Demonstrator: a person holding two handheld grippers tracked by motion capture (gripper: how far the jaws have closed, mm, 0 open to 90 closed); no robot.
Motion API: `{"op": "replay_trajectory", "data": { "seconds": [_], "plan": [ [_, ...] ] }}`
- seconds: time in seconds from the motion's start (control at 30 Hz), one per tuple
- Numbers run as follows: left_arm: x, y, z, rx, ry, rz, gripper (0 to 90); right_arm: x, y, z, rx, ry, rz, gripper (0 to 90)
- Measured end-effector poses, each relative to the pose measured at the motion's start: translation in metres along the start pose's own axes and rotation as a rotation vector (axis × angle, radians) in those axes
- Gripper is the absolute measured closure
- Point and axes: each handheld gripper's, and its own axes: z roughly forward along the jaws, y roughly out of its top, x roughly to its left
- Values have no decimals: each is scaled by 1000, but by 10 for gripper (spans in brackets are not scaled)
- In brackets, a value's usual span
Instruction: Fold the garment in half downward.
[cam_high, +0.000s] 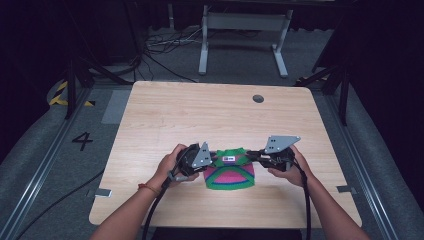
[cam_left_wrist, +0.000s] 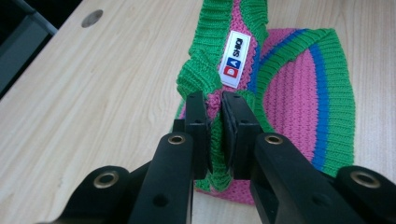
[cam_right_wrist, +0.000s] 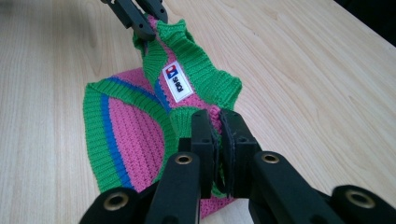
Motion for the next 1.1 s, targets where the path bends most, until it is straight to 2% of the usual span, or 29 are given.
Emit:
{"op": "replay_trajectory", "data": {
  "seconds": [0.07,0.17,0.23,0.33,0.43,0.5,0.63,0.67,0.73,0.77,0.87,1.0,1.07,1.1],
  "plan": [
    [-2,-2,2,10,4,11,816,1,-1,0,1,-4,-1,842],
    [-4,-5,4,24,0,5,815,4,-5,2,5,6,-3,840],
    [0,-6,6,33,1,14,815,5,-7,4,12,17,-10,848],
    [13,-7,10,30,5,-23,815,1,-6,11,32,7,-16,849],
    [14,-5,8,16,6,-17,811,-3,-4,15,34,1,-15,846],
    [9,-4,6,5,-11,-7,808,-2,-5,15,19,9,-13,832],
    [-5,-6,3,12,-40,17,779,3,-10,10,18,22,-4,821],
    [-11,-7,0,12,-68,19,769,5,-12,9,21,25,-6,808],
    [-17,-9,-4,19,-80,21,726,10,-17,5,42,33,-16,796],
    [-20,-10,-6,28,-100,12,711,12,-19,3,49,35,-15,786],
    [-23,-11,-11,27,-109,8,687,16,-21,-2,57,40,-13,757],
    [-25,-13,-21,11,-129,-38,643,21,-22,-11,42,34,-12,752],
    [-24,-14,-23,-2,-138,-85,642,24,-21,-14,33,28,-3,751],
    [-25,-15,-24,-1,-169,-132,649,25,-21,-15,32,31,-4,748]
  ]
}}
